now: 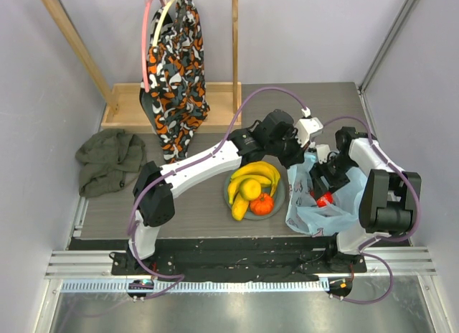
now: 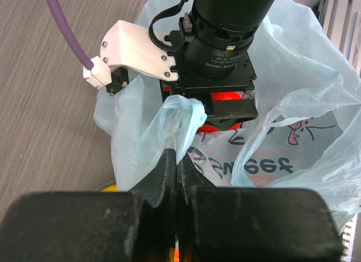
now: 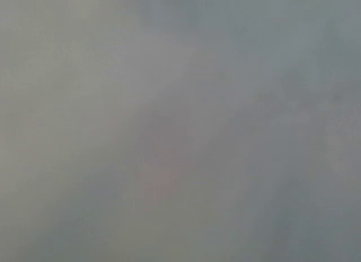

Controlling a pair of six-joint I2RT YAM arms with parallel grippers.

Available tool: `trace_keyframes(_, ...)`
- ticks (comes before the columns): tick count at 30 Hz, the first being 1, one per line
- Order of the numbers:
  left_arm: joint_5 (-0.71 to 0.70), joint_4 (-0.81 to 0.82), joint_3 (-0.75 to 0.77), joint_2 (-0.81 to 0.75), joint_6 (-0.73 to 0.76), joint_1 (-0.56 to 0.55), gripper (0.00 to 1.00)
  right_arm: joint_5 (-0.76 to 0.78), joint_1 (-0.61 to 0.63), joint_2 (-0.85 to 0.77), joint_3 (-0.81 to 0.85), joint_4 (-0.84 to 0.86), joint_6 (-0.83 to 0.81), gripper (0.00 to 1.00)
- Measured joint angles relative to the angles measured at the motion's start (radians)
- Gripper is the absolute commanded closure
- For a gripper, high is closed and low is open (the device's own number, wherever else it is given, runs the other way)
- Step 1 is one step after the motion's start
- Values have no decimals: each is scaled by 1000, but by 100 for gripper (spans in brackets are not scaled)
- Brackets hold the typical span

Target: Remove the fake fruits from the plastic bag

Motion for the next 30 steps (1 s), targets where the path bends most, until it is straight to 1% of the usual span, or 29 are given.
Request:
trace_keyframes(1,0,0,0,0,0,0,100,0,0,0,-2,2,5,39)
trace_keyframes(2,0,0,0,0,0,0,100,1,0,0,-2,3,10,48)
trace_keyframes(5,0,0,0,0,0,0,100,4,-1,-3,-1,3,22,58)
trace_keyframes(10,-1,0,0,0,1,0,100,6,-18,-8,48,-2,17,59)
trace_keyframes(13,-8,0,0,1,1,0,100,-1,-58,-31,133,-8,4,60)
trace_keyframes(17,-34,-2,29,22,23,0,100,-35,-147,-55,274,-17,7,60)
trace_keyframes(21,-127,10,126,82,45,9,100,-81,-197,-13,430,-35,34,60)
trace_keyframes(23,-192,19,174,106,57,16,100,-120,-199,23,523,-49,52,60)
trace_keyframes(26,-307,60,231,133,84,58,100,-182,-197,51,653,-64,66,59)
trace_keyframes(27,-339,71,241,137,92,71,95,-200,-197,53,684,-67,68,59)
trace_keyframes(28,-374,85,248,137,105,87,81,-222,-197,53,717,-74,69,59)
trace_keyframes(29,-411,102,252,137,116,101,64,-240,-196,49,743,-80,69,59)
trace_keyframes(30,-449,122,254,137,130,113,38,-257,-195,43,757,-84,67,59)
